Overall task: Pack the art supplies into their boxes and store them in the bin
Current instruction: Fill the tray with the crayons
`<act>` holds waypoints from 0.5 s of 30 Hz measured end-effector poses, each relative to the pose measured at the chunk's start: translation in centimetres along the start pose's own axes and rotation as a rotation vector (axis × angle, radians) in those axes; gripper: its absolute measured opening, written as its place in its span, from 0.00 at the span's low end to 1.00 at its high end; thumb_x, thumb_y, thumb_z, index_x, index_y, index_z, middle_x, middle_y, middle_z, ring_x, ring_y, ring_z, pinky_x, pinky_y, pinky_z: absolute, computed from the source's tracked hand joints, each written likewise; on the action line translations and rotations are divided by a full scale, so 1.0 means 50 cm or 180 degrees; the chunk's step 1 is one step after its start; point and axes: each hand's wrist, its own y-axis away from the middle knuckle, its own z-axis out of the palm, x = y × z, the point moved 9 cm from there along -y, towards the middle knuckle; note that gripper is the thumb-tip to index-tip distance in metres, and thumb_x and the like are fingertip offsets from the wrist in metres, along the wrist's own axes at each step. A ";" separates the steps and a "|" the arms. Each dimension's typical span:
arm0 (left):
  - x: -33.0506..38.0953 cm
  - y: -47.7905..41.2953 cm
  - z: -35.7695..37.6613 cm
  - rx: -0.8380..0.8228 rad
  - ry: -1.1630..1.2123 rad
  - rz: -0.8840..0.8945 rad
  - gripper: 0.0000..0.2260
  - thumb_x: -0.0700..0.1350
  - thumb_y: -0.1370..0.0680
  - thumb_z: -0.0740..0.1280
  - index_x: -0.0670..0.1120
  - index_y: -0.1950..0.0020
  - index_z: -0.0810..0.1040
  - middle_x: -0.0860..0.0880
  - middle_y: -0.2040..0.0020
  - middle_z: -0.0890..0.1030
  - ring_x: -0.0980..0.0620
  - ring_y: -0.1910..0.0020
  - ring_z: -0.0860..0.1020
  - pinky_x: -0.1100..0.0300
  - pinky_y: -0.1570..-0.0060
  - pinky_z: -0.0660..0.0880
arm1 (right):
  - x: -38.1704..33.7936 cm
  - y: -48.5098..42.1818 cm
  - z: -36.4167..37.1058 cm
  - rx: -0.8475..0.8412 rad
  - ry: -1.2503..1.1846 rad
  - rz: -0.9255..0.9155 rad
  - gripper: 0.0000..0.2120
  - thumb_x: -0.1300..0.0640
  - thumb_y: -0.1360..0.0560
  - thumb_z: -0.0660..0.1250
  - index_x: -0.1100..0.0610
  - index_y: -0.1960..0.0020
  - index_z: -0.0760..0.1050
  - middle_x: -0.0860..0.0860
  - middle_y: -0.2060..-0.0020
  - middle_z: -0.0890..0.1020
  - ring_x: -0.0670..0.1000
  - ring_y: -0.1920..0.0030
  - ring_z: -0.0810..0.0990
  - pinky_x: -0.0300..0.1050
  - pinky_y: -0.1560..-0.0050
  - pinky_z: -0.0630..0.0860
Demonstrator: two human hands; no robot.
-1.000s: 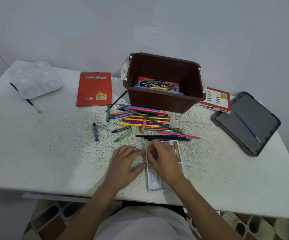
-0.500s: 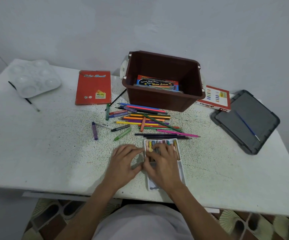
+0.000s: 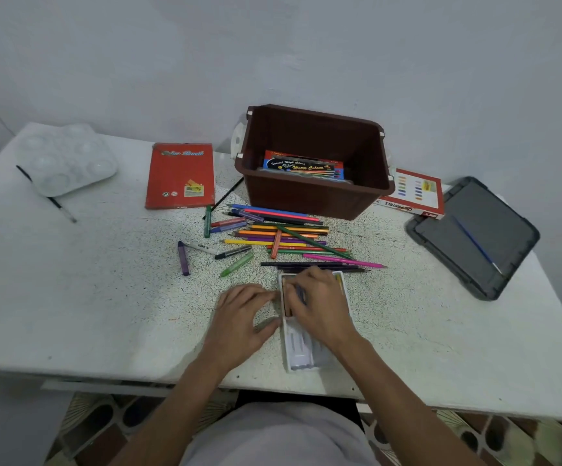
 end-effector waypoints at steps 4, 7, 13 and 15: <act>-0.001 0.001 -0.002 0.0025 0.0025 0.0017 0.21 0.61 0.24 0.63 0.54 0.35 0.77 0.57 0.43 0.77 0.56 0.40 0.71 0.59 0.41 0.62 | 0.003 -0.058 -0.006 0.0003 0.0050 0.0045 0.12 0.53 0.22 0.61 0.57 0.53 0.82 0.52 0.61 0.81 0.52 0.61 0.77 0.51 0.59 0.76; 0.002 0.000 -0.003 0.0030 0.0017 0.0021 0.21 0.61 0.24 0.63 0.54 0.35 0.78 0.57 0.44 0.77 0.56 0.40 0.71 0.61 0.41 0.61 | -0.006 -0.099 -0.014 0.0030 0.0025 0.0175 0.09 0.57 0.21 0.64 0.60 0.54 0.81 0.53 0.64 0.81 0.51 0.65 0.77 0.45 0.65 0.71; 0.006 -0.002 -0.008 0.0012 0.0062 -0.0001 0.20 0.58 0.23 0.63 0.56 0.32 0.73 0.59 0.44 0.76 0.56 0.41 0.71 0.55 0.40 0.67 | -0.029 -0.162 0.016 -0.0058 0.0053 0.0333 0.09 0.55 0.21 0.66 0.62 0.53 0.78 0.55 0.63 0.83 0.53 0.64 0.80 0.45 0.65 0.74; 0.013 -0.002 -0.011 -0.0004 0.0063 0.0051 0.18 0.57 0.22 0.63 0.58 0.32 0.72 0.59 0.45 0.75 0.57 0.41 0.71 0.56 0.41 0.66 | -0.032 -0.174 0.027 -0.0109 0.0130 0.0386 0.09 0.56 0.21 0.67 0.63 0.54 0.76 0.57 0.63 0.81 0.55 0.63 0.79 0.43 0.65 0.71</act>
